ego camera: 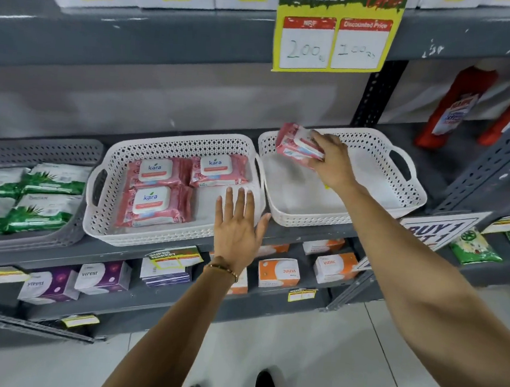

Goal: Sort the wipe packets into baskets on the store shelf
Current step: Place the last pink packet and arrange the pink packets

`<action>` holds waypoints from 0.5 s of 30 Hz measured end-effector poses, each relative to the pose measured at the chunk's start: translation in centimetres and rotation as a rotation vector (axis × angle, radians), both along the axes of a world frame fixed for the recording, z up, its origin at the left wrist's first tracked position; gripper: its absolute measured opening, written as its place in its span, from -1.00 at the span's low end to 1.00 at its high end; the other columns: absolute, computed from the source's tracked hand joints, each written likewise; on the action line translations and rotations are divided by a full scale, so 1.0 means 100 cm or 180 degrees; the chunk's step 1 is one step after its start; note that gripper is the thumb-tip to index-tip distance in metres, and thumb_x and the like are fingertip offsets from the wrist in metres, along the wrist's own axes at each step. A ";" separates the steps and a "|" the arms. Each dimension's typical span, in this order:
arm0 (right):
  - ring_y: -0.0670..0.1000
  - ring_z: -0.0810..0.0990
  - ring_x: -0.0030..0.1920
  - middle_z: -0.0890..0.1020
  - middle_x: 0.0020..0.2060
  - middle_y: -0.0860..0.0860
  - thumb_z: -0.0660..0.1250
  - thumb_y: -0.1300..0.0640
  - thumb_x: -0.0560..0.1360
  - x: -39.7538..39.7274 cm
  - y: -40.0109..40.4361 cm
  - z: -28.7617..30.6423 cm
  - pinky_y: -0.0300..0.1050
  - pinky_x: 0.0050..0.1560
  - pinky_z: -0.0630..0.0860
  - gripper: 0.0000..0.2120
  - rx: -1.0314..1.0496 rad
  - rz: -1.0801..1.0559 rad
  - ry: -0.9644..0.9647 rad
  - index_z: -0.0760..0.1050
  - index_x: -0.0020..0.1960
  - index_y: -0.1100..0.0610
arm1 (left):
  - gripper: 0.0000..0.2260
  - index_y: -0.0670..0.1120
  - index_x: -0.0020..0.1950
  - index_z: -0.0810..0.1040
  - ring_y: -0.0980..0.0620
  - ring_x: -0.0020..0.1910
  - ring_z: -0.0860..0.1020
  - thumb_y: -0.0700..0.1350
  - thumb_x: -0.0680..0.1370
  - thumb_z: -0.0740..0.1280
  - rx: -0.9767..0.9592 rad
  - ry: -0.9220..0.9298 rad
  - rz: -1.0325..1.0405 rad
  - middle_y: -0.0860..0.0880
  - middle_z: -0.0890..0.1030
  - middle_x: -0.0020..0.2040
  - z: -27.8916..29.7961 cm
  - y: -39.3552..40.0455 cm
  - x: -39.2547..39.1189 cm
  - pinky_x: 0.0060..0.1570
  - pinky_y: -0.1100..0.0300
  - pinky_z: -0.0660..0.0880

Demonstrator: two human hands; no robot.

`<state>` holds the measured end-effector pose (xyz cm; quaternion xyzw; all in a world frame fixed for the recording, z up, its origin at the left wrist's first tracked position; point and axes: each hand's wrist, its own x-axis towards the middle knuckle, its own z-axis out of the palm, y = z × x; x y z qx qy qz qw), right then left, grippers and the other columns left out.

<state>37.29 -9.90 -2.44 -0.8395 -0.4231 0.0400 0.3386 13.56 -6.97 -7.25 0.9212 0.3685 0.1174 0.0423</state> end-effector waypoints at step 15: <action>0.14 0.27 0.43 0.32 0.45 0.08 0.45 0.27 0.39 -0.155 0.075 -0.012 0.13 0.48 0.14 -0.35 -0.1081 0.1133 -0.0161 0.34 0.42 0.00 | -0.40 -0.18 0.50 -0.11 -0.22 0.49 -0.14 0.17 0.60 -0.16 -0.0689 0.0494 0.0111 -0.23 -0.08 0.52 0.015 0.100 -0.132 0.44 -0.10 -0.17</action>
